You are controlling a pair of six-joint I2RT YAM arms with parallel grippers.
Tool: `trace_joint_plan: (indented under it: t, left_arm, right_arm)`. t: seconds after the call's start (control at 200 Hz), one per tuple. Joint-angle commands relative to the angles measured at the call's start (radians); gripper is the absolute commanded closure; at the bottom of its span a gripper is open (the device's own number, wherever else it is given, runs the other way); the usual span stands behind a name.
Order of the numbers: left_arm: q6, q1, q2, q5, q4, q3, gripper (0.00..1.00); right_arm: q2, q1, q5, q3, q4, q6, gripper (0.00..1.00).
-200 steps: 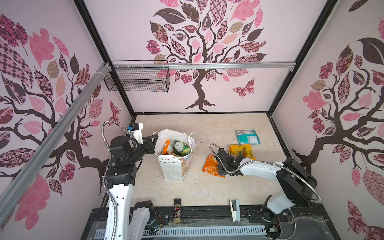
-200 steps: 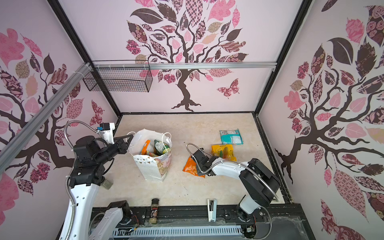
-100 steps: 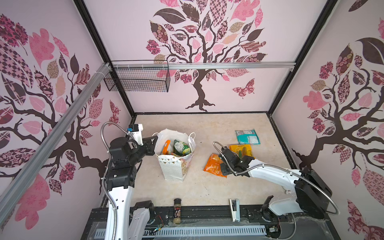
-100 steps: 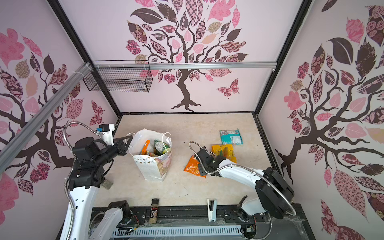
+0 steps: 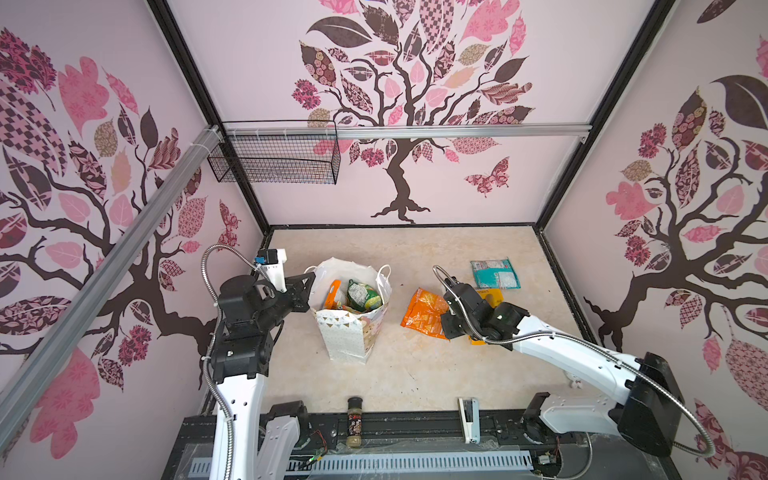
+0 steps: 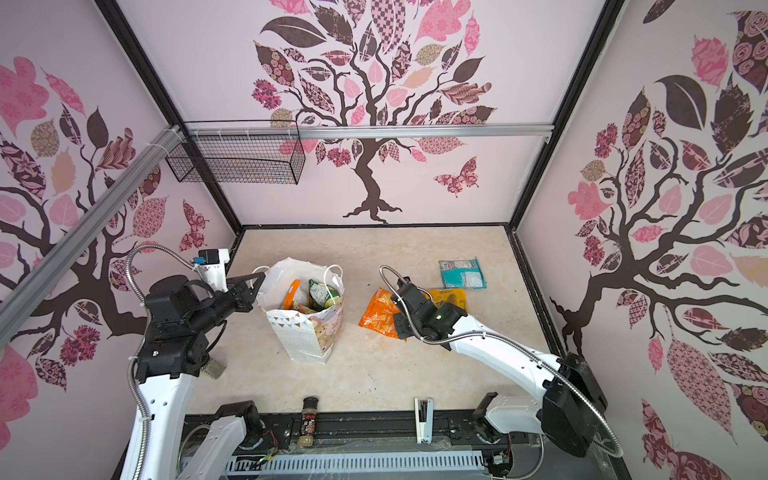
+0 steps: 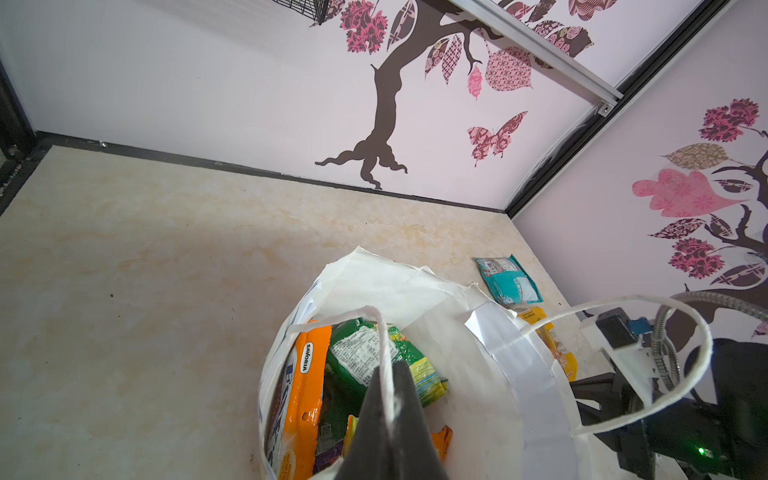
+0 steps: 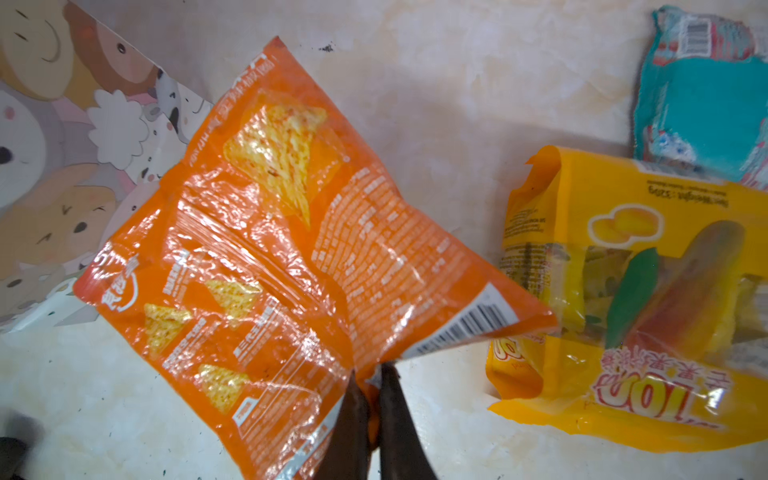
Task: Place the snacks into the paper bag
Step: 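Lift the orange chip packet with the right gripper toward the bag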
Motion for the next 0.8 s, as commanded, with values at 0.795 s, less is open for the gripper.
trace_joint_plan:
  t: [0.795]
  left_arm:
    - [0.002,-0.004,-0.023,0.035,0.046,0.019,1.0]
  right_arm:
    - [-0.085,-0.002,-0.097,0.361,-0.087,-0.13,1.0]
